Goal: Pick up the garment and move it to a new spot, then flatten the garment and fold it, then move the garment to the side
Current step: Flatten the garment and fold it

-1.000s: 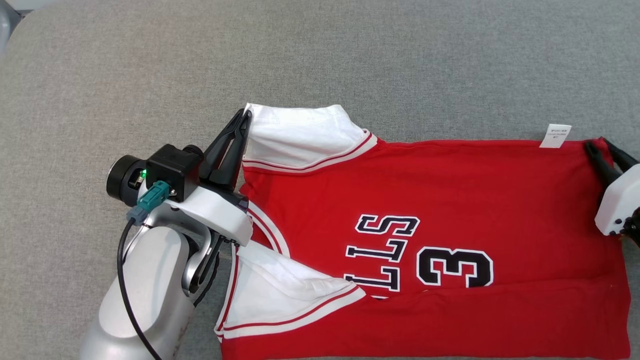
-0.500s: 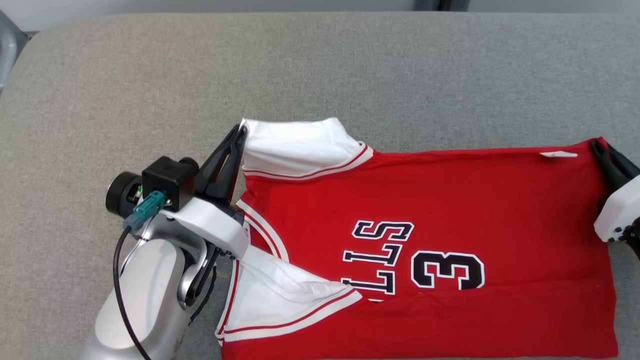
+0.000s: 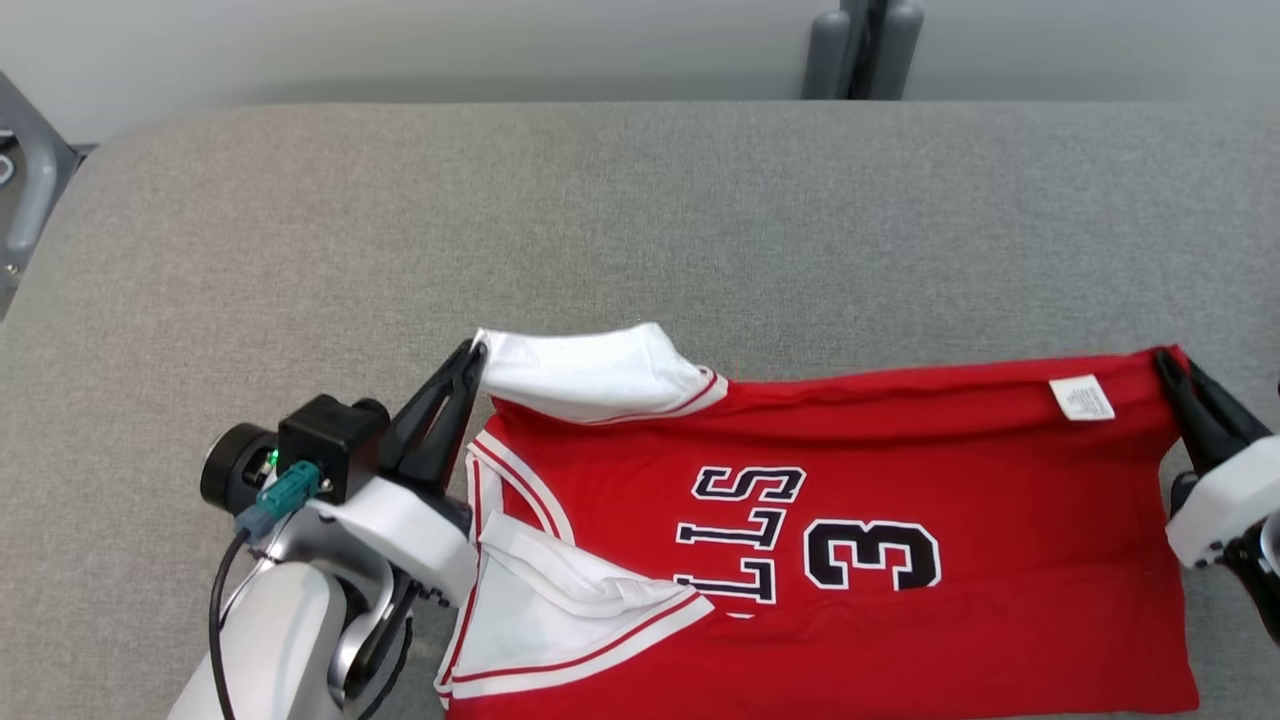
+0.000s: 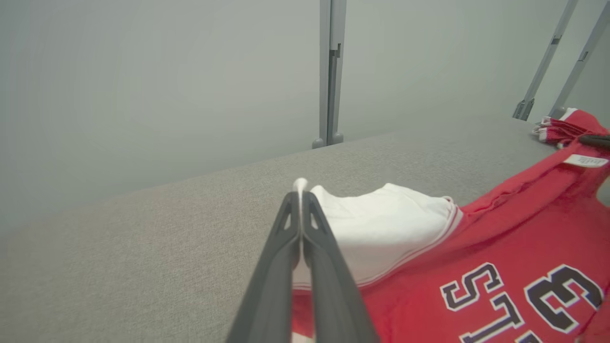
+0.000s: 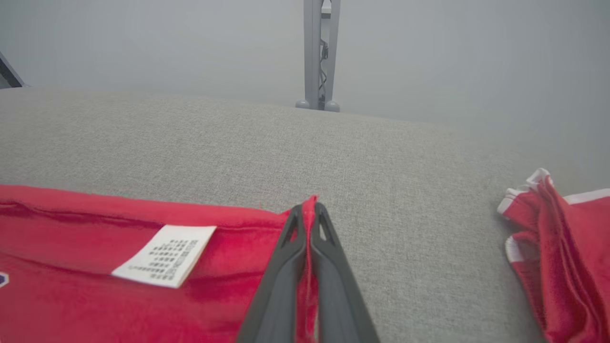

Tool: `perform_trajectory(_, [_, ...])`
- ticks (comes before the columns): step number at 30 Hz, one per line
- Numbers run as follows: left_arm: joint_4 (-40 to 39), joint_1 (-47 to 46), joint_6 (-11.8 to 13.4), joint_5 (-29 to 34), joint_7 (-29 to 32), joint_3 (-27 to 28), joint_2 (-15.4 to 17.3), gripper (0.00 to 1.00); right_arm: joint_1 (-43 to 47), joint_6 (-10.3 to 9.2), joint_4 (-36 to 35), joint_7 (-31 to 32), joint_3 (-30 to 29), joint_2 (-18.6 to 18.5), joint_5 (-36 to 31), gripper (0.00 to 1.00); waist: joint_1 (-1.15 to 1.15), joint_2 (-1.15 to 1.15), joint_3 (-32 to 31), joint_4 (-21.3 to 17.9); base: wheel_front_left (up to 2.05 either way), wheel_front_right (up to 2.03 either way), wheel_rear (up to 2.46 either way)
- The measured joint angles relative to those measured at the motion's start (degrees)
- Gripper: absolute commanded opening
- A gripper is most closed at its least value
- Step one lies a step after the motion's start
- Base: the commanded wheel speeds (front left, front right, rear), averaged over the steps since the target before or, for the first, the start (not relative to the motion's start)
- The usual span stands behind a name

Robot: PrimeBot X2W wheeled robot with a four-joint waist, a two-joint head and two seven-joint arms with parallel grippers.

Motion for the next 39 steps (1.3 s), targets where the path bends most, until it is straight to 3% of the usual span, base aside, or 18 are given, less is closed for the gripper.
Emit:
perform_trajectory(11, [-7.27,8.54,-0.33,-1.48,4.46,-1.01,4.37,0.0,8.67,0.0,-3.79,0.0,-3.81,0.11,-1.59,0.0,0.0,0.0,-3.81,-0.07,0.0,0.0,0.0])
perform_trajectory(23, [-12.69,16.3,-0.31,-3.02,9.13,-1.88,8.51,0.0,14.2,0.0,-6.62,0.0,-0.75,-0.92,1.72,0.0,0.0,0.0,-5.47,-0.35,0.0,0.0,0.0])
perform_trajectory(39, [-17.46,20.34,-1.01,-5.46,16.52,-4.05,12.87,0.0,15.97,0.0,-11.95,2.69,6.56,-8.4,8.91,0.0,0.0,0.0,-5.26,-0.56,0.0,0.0,0.0])
